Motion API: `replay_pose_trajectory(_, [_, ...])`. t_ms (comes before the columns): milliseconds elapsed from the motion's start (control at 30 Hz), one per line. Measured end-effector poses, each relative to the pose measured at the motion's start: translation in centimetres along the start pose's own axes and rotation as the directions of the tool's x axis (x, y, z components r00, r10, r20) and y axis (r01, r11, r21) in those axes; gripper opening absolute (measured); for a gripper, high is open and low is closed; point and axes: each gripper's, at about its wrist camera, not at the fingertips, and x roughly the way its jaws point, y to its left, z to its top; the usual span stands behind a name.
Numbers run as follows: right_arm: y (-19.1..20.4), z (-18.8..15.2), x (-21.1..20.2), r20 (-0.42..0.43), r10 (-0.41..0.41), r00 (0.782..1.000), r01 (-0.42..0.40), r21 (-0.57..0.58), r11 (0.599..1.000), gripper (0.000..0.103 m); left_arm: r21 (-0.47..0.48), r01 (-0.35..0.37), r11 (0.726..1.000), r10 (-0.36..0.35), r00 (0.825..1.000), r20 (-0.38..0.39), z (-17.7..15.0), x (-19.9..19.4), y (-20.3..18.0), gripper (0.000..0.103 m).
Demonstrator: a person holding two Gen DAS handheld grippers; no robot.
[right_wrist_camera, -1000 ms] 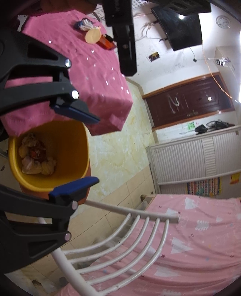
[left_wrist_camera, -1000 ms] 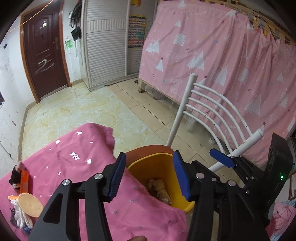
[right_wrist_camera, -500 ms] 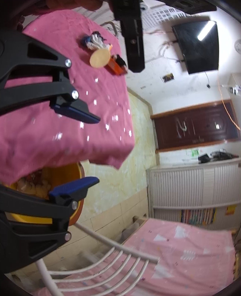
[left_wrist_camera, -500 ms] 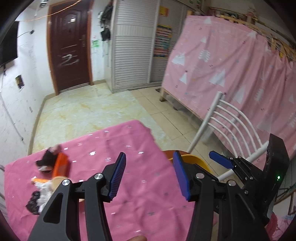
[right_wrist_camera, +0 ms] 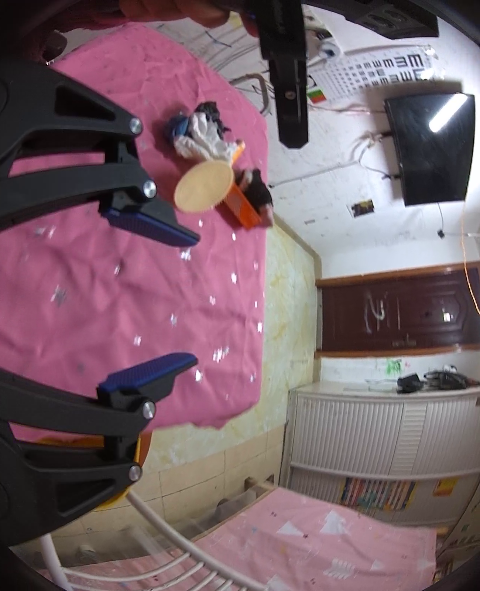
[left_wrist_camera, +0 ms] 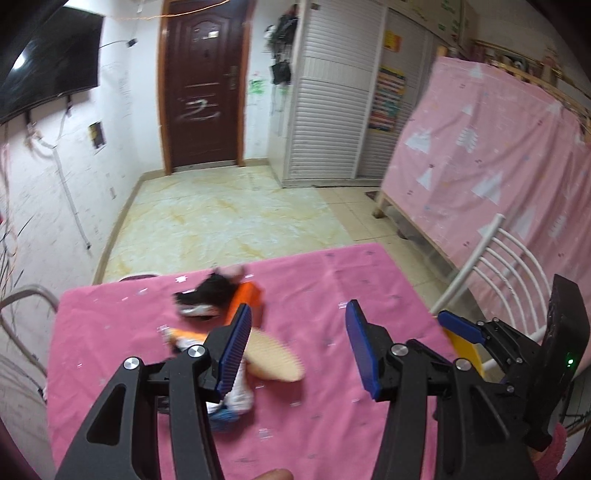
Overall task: Collect trash
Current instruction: 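Move both open tools back over the table toward the remaining items, then grasp the black plastic bag with the left tool while the right tool grasps the beige hairbrush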
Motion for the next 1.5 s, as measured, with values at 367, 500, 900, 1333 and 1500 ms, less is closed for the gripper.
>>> replay_pose_trajectory(367, [5.4, 0.7, 3.2, -0.056, 0.060, 0.997, -0.065, -0.080, 0.995, 0.057, -0.101, -0.080, 0.992, 0.076, 0.996, -0.042, -2.4, 0.3, 8.7, 0.045])
replay_pose_trajectory(500, [7.3, 0.8, 4.3, -0.075, 0.074, 0.994, -0.081, -0.096, 0.992, 0.057, -0.126, -0.088, 0.988, 0.079, 0.994, -0.075, -3.8, 1.0, 11.2, 0.045])
replay_pose_trajectory(900, [9.9, 1.1, 6.6, -0.125, 0.077, 0.989, -0.094, -0.137, 0.986, 0.057, -0.174, -0.052, 0.983, 0.020, 0.984, -0.179, -7.2, 4.5, 14.0, 0.045])
replay_pose_trajectory(1333, [10.3, 1.0, 8.5, -0.162, 0.068, 0.984, -0.090, -0.136, 0.987, 0.057, -0.193, 0.050, 0.980, -0.087, 0.978, -0.188, -7.5, 7.2, 12.7, 0.018])
replay_pose_trajectory(1500, [10.1, 1.0, 8.9, -0.174, 0.070, 0.982, -0.094, -0.132, 0.987, 0.057, -0.191, 0.045, 0.981, -0.079, 0.981, -0.177, -7.4, 7.4, 12.6, 0.002])
